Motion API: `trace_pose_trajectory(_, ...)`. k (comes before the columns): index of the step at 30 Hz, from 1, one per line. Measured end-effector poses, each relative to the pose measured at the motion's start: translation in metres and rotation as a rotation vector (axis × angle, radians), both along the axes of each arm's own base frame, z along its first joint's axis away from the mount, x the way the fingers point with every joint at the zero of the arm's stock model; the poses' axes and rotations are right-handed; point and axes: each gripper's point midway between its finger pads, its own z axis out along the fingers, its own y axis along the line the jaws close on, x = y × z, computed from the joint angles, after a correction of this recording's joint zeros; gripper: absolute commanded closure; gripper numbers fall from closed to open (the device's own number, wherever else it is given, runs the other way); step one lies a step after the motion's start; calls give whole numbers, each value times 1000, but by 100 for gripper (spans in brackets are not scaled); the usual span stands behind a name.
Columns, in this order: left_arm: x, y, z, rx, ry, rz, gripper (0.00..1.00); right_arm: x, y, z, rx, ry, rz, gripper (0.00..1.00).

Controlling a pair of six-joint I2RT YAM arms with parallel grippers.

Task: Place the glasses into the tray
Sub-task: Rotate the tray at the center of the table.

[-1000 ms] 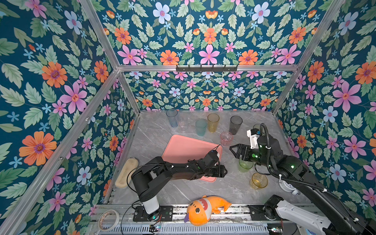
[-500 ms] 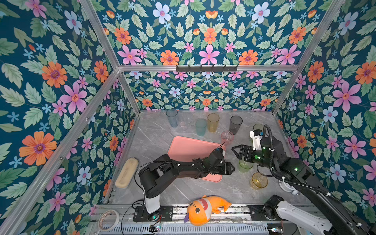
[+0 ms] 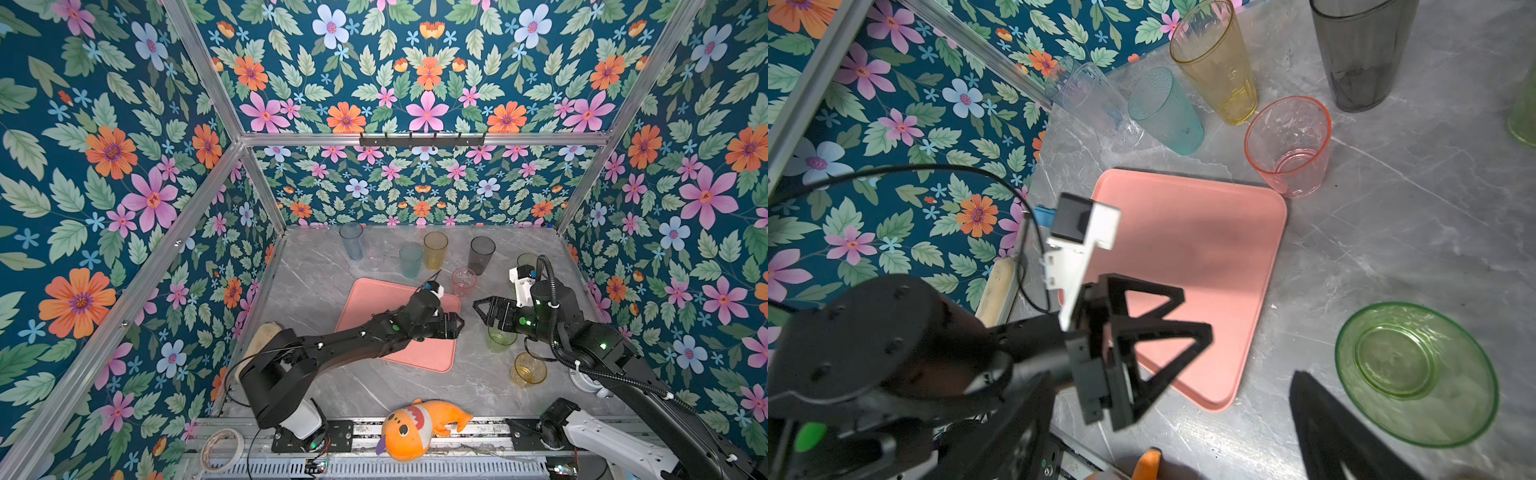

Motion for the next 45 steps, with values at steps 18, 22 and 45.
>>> trace_pose_trajectory(18, 34, 290, -69, 458, 134, 625, 4, 17, 29, -16, -1, 54, 77, 10)
trace_pose_trajectory(22, 30, 304, -79, 486, 166, 657, 1, 19, 32, -19, 3, 60, 87, 10)
trace_pose_trajectory(45, 17, 283, -103, 346, 218, 578, 9, 25, 38, -38, -14, 89, 92, 8)
